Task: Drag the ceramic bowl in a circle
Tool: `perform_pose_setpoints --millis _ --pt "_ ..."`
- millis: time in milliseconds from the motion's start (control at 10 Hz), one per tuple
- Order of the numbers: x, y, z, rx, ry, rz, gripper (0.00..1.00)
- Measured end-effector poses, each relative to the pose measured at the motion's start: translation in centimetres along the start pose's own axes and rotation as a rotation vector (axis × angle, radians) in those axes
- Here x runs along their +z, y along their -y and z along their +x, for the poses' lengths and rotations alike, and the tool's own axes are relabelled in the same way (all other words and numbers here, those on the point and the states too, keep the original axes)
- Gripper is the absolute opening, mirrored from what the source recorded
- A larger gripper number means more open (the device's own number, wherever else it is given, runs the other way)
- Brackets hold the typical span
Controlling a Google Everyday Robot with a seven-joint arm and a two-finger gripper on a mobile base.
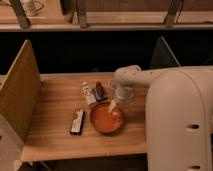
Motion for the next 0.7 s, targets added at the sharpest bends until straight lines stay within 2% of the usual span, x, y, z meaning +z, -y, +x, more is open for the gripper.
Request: perform_pose_setpoints --millis 400,700 --pt "1.5 1.4 -0.5 -0.032 0.002 0.003 0.69" --pt "3.3 0.4 0.1 -0.024 -0.015 -0.049 0.67"
